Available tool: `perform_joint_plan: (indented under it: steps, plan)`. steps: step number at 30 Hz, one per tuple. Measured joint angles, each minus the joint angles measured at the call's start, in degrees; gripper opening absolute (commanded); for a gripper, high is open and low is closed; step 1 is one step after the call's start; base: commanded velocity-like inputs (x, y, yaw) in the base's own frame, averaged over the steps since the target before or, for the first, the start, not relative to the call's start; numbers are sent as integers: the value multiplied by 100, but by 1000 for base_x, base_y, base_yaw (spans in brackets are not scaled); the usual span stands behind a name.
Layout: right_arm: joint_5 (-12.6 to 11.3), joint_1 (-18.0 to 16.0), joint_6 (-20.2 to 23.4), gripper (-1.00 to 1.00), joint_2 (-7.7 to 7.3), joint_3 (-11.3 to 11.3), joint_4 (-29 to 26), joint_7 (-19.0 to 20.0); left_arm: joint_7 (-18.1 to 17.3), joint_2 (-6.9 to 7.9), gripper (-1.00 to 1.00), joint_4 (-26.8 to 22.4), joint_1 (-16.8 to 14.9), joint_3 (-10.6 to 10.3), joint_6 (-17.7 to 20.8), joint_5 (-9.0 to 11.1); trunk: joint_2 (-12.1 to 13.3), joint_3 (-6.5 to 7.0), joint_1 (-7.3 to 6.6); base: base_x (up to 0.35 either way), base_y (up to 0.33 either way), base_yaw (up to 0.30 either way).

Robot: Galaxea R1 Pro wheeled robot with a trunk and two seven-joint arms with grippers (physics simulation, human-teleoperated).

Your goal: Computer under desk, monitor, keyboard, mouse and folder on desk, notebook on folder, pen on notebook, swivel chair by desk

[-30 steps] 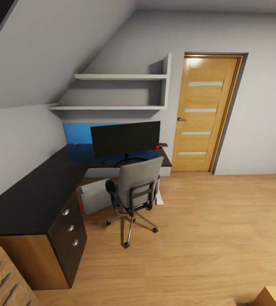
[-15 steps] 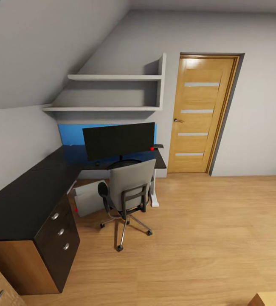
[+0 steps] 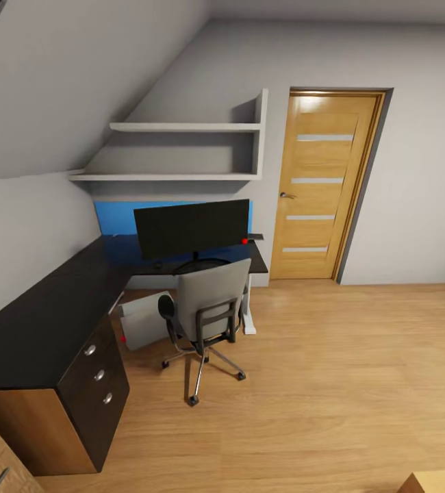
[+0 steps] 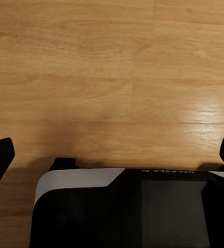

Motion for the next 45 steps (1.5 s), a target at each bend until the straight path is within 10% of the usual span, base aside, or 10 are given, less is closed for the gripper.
perform_joint_plan:
  steps: [30,45]
  plan:
    - [0,0,-8,100,10,7,21,-8,45,2,100,-6,0,14,-300,-1,1206,541,-660,0,0,0]
    - [3,1,-9,100,9,8,43,-5,60,-3,100,32,1,17,-1263,-17,1206,541,-664,145,0,0]
